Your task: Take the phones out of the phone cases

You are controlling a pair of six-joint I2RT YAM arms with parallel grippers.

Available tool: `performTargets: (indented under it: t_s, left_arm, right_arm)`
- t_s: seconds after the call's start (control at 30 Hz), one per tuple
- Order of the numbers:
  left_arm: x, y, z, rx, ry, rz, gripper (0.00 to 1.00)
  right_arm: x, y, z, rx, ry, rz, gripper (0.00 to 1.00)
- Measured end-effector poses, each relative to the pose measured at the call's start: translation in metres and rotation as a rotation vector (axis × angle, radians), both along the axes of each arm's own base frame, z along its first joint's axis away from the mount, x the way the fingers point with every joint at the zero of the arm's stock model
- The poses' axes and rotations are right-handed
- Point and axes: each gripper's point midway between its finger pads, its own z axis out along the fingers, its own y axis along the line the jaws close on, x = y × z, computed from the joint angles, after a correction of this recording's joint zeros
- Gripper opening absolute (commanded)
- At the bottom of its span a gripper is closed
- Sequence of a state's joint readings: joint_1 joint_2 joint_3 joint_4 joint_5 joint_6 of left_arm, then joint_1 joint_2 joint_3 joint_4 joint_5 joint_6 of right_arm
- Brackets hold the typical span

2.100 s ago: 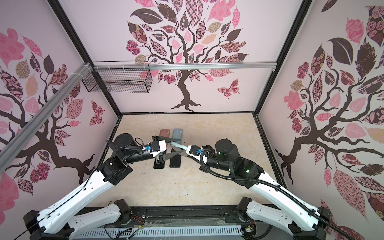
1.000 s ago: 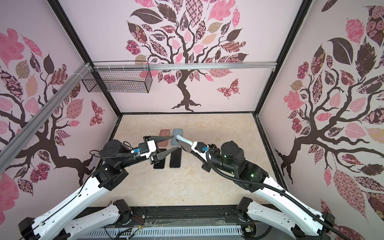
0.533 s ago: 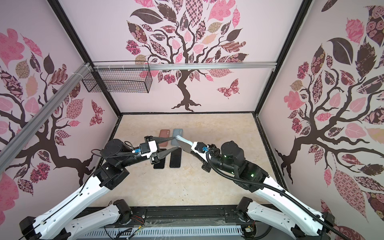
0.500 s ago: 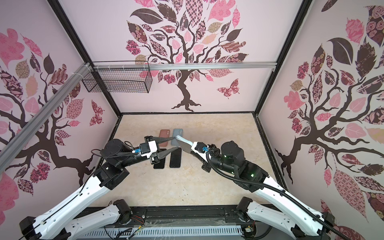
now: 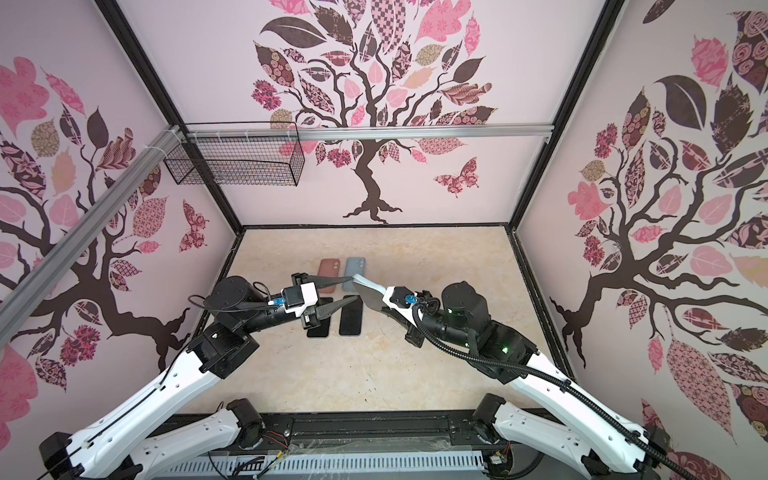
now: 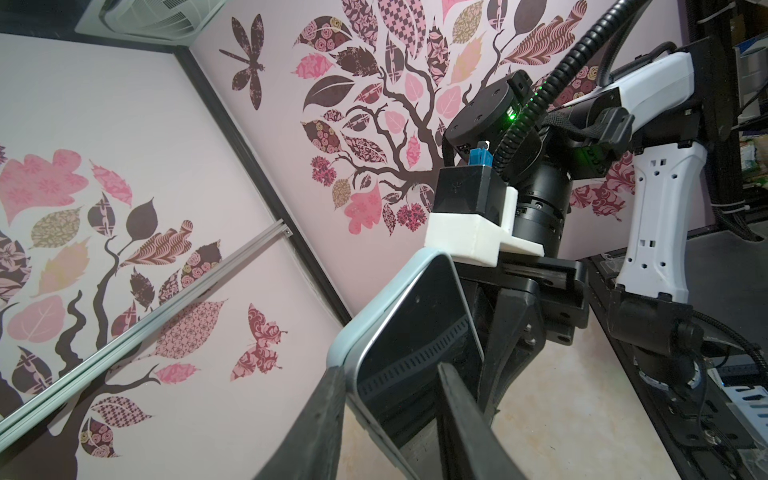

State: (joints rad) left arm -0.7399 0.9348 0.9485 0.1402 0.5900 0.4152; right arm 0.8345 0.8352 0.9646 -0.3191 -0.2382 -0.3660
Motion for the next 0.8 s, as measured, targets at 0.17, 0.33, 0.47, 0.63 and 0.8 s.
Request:
performTargets:
  t_s: [0.17, 0.33, 0.47, 0.63, 0.8]
  left_arm:
    - [0.001, -0.004, -0.005, 0.021, 0.010, -0.014, 0.38]
    - [0.002, -0.009, -0.011, 0.040, 0.022, -0.033, 0.38]
    - [0.001, -0.010, -0.013, 0.043, 0.028, -0.046, 0.33]
    - [-0.009, -0.011, -0.011, 0.037, 0.041, -0.114, 0.32]
    - [-0.029, -0.013, -0.003, 0.004, 0.063, -0.247, 0.33]
  right_arm:
    - [-0.002, 0.002, -0.003, -0.008, 0.012, 0.017, 0.00]
    - [-0.003, 0.003, -0.008, -0.022, 0.019, 0.030, 0.00]
    - [-0.004, 0.003, -0.010, -0.029, 0.018, 0.033, 0.00]
    - [-0.010, 0.002, -0.009, -0.019, 0.018, 0.054, 0.00]
    - [-0.023, 0.001, 0.000, 0.013, 0.006, 0.105, 0.00]
